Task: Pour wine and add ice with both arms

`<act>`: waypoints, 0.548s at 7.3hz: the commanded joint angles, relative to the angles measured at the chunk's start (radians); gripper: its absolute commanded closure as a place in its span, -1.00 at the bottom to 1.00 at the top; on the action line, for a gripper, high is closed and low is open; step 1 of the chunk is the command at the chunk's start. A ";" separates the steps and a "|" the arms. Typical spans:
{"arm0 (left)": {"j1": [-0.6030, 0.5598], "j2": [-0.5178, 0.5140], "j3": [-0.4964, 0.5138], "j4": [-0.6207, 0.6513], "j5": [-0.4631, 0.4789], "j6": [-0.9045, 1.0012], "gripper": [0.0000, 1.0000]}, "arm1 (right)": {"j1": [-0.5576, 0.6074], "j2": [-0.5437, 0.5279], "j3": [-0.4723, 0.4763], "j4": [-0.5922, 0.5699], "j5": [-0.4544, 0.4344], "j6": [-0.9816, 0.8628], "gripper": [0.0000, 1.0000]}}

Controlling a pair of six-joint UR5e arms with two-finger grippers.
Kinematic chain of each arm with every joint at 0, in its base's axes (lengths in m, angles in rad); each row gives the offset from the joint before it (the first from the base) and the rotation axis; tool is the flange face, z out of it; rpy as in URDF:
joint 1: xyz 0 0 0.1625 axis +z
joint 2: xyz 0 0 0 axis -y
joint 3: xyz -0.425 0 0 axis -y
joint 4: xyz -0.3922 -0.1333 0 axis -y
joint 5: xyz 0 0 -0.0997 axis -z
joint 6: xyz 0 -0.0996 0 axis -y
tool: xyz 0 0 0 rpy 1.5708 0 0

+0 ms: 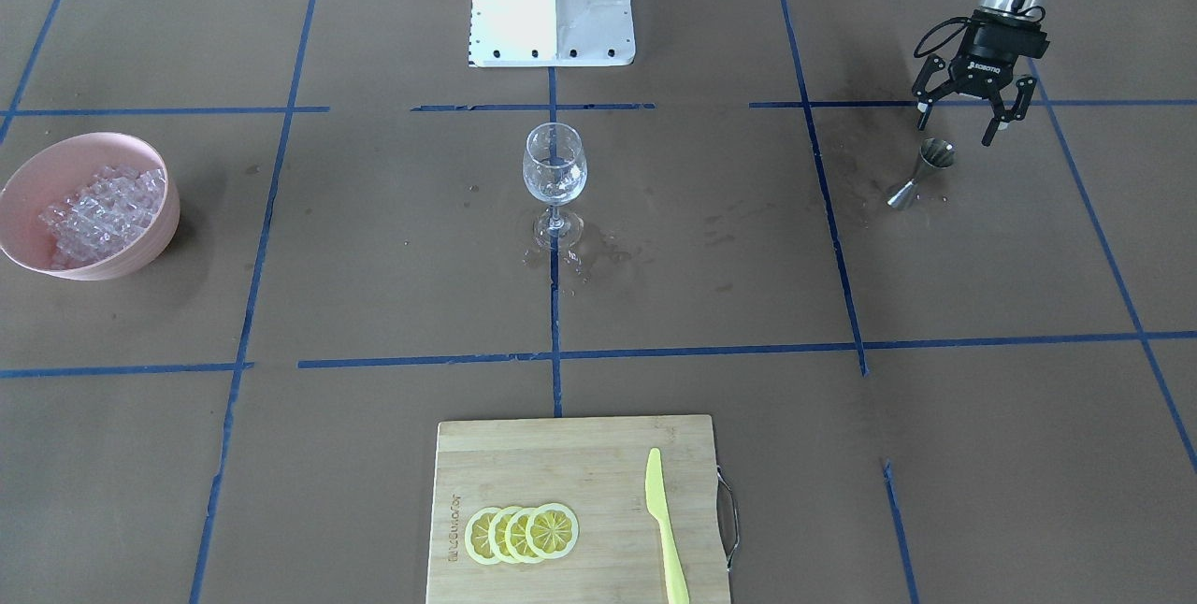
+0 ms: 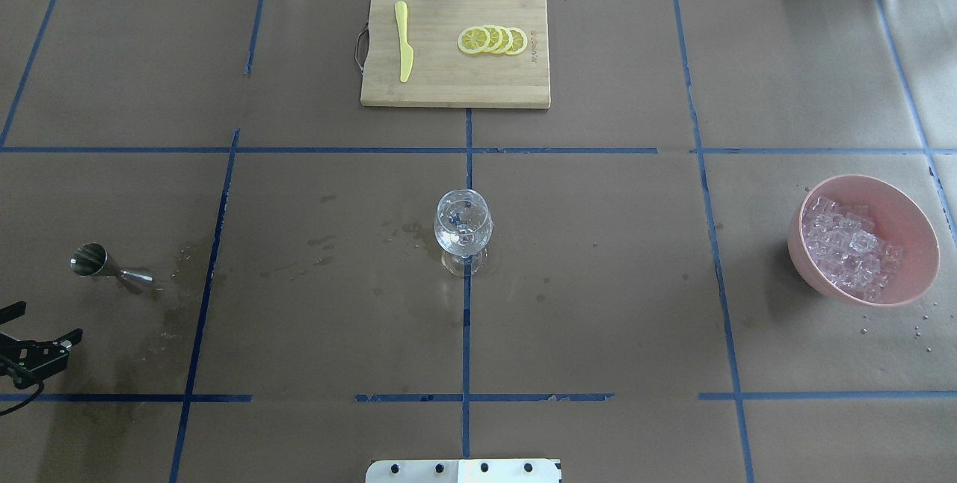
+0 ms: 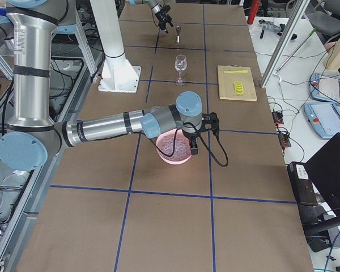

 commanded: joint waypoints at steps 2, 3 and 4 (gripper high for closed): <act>-0.292 -0.004 0.043 -0.008 -0.420 0.200 -0.99 | -0.140 -0.074 0.001 0.147 -0.073 0.202 -1.00; -0.489 -0.048 0.059 0.003 -0.672 0.279 -0.99 | -0.200 -0.080 0.001 0.147 -0.137 0.217 -1.00; -0.710 -0.100 0.129 0.011 -0.890 0.377 -0.99 | -0.242 -0.080 0.000 0.149 -0.147 0.301 -1.00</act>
